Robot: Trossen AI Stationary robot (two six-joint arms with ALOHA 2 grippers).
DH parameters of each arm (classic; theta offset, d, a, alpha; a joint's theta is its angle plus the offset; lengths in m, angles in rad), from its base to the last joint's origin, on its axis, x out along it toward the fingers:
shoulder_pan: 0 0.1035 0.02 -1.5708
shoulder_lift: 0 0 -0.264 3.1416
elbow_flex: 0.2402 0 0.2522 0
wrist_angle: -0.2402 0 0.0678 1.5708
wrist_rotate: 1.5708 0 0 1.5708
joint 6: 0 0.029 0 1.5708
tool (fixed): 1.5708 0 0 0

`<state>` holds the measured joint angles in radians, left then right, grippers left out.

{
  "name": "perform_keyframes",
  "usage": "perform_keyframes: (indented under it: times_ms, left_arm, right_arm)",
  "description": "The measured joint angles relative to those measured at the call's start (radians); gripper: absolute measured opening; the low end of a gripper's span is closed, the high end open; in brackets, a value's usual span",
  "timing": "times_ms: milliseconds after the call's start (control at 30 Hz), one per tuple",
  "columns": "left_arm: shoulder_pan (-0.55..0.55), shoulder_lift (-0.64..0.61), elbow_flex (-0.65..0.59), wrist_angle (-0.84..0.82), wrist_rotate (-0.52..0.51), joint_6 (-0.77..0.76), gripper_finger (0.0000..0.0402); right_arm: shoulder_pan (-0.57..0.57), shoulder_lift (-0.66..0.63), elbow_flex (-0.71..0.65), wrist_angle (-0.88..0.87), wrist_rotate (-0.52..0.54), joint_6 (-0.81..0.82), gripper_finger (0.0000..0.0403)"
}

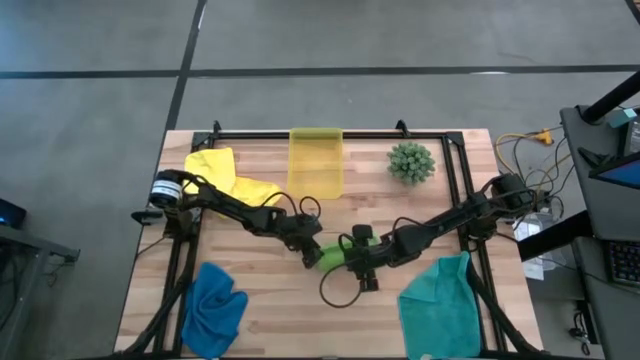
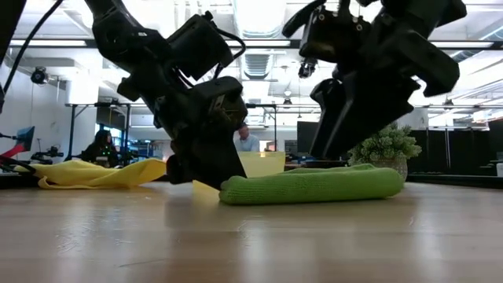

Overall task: Fold microfiber towels
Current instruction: Put the green microfiber cloth into the yellow bin

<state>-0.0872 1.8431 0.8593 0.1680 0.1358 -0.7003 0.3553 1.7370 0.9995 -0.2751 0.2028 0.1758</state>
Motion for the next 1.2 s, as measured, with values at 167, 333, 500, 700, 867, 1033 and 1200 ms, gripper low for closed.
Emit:
perform_keyframes:
  times_ms: [167, 333, 500, 700, 867, 1033, 1200]
  left_arm:
    - [0.005, 0.001, 0.0, -0.002, 0.012, -0.001, 0.0055]
    - [0.025, 0.057, 0.0, 0.024, 0.076, -0.031, 0.0016]
    - [0.03, 0.158, 0.0, 0.113, 0.168, -0.085, 0.0006]
    - [0.021, 0.179, 0.002, 0.118, 0.171, -0.105, 0.0013]
    - [0.021, 0.166, 0.0, 0.118, 0.162, -0.109, 0.0013]
    - [0.021, 0.166, 0.0, 0.119, 0.163, -0.111, 0.0013]
    - [0.021, 0.166, 0.0, 0.119, 0.163, -0.11, 0.0013]
  right_arm:
    - [0.003, 0.0, -0.006, 0.002, 0.0, -0.055, 0.0215]
    - [0.003, 0.042, -0.009, 0.005, 0.001, -0.124, 0.0215]
    - [0.008, 0.106, 0.01, -0.001, 0.038, -0.205, 0.0215]
    - [0.011, 0.128, 0.042, -0.078, 0.172, -0.219, 0.0214]
    - [0.023, 0.127, 0.042, -0.126, 0.227, -0.216, 0.0207]
    - [0.052, 0.127, 0.042, -0.14, 0.243, -0.179, 0.019]
    - [0.106, 0.127, 0.047, -0.117, 0.352, -0.177, 0.0158]
